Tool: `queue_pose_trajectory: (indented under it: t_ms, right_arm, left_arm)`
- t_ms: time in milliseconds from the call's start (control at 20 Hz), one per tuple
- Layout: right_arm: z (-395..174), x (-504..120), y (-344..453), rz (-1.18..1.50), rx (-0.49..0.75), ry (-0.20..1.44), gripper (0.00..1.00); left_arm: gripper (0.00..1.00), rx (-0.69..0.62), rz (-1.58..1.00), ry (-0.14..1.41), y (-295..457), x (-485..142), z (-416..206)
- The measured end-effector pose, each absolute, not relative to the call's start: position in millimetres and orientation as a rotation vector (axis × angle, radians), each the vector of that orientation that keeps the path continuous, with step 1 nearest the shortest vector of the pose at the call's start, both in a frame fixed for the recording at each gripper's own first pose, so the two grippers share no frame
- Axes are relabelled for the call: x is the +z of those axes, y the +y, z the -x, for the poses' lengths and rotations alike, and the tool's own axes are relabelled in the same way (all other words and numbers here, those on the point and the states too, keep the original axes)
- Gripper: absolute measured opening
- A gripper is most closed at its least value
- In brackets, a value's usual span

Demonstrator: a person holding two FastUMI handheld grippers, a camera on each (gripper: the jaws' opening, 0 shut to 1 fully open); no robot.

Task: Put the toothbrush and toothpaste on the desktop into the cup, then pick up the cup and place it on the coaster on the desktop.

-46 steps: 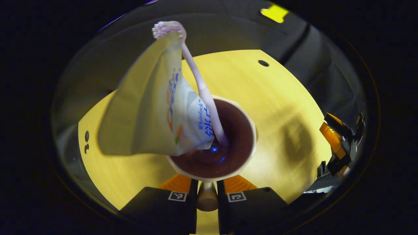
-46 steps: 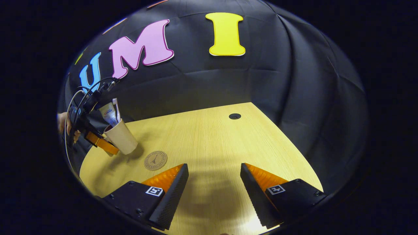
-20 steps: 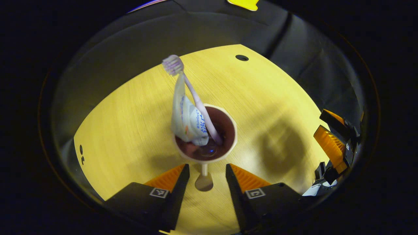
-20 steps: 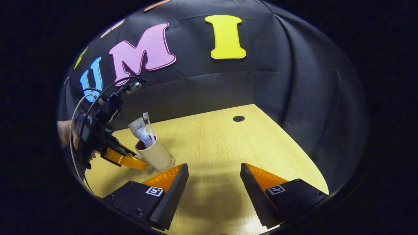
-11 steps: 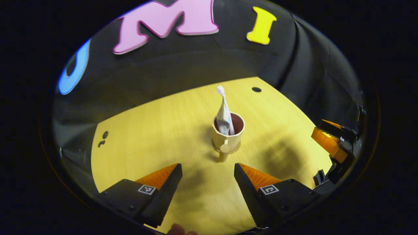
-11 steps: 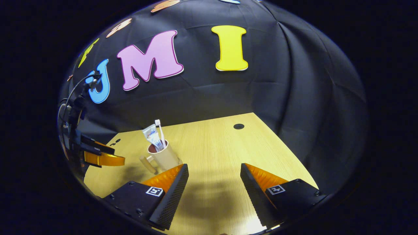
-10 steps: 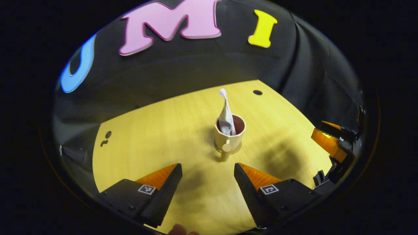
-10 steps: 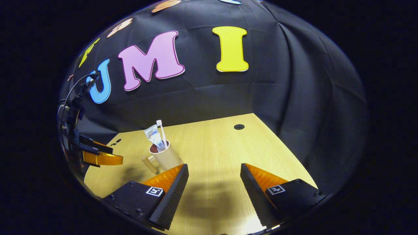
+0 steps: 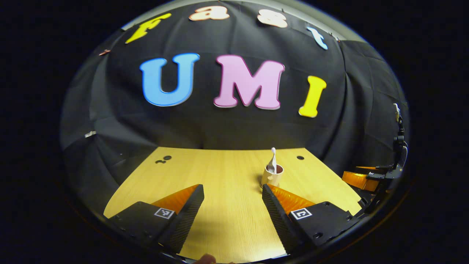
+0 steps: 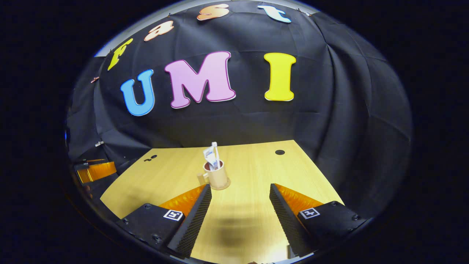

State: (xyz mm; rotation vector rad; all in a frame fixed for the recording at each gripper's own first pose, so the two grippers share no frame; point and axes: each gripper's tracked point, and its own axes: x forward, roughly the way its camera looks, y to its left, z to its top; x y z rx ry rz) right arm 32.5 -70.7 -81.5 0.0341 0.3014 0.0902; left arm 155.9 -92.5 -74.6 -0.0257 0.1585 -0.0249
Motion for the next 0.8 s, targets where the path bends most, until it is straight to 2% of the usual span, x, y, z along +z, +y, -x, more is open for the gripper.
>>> queue_pose_trajectory:
  t_ms: [150,350,800]
  right_arm:
    - [4.9,-66.2,-52.7,-0.025,0.110,0.243,0.98]
    - [47.4,-61.8,-31.5,-0.001,0.122,0.195,0.98]
    - [92.0,-117.2,15.0,0.009,0.144,0.307,0.98]
  left_arm:
    - [0.99,-0.009,0.044,0.129,-79.4,-94.7,-97.2]
    - [0.98,0.004,0.035,0.135,-63.0,-117.9,-51.4]
    - [0.98,0.000,0.000,0.080,-56.6,-105.1,-45.5]
